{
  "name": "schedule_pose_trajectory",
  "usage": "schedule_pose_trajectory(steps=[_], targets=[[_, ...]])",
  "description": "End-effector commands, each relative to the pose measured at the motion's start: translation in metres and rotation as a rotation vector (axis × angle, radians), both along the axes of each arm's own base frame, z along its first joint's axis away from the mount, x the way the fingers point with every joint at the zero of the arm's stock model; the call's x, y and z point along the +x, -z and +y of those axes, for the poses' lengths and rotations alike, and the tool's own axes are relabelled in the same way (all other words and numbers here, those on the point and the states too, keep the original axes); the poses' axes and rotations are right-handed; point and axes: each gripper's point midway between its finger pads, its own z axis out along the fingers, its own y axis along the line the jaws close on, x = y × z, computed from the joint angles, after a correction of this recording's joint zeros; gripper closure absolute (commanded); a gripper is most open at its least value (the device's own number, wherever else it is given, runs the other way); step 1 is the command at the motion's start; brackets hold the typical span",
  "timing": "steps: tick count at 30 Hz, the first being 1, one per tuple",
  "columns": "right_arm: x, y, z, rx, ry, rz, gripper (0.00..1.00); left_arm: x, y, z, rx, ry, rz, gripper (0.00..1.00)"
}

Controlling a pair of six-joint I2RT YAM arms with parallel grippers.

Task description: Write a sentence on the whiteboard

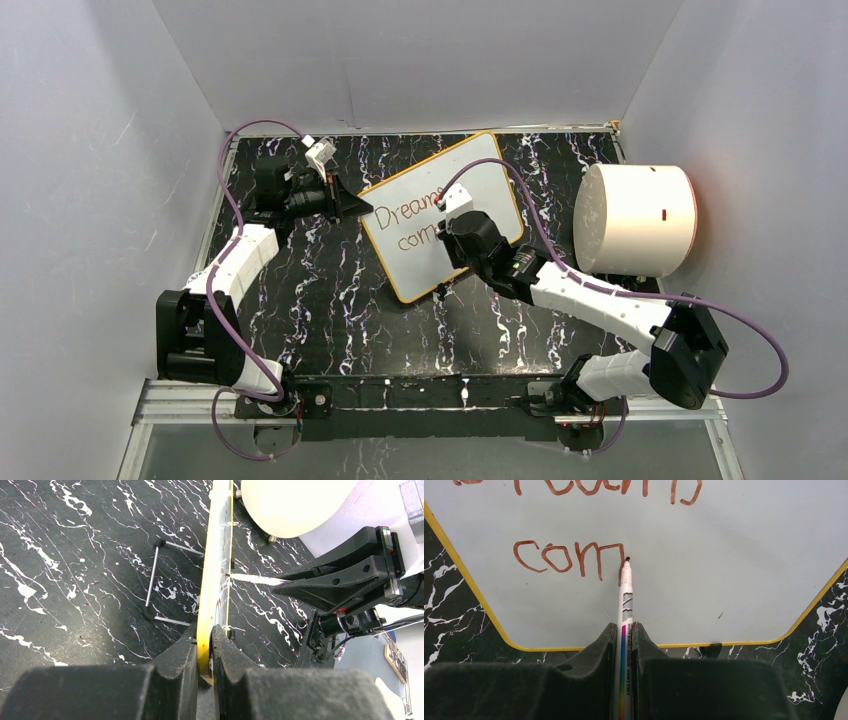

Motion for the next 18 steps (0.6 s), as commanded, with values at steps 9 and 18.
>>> schedule_pose_trajectory(steps=[9,18], targets=[[0.011,-0.006,-0.009,0.003,0.049,-0.039,1.0,-0.003,0.055,0.008,0.129,-0.05,0.112,1.0],[0.015,-0.011,-0.016,0.009,0.071,-0.057,1.0,-0.003,0.056,0.008,0.131,-0.051,0.112,1.0]])
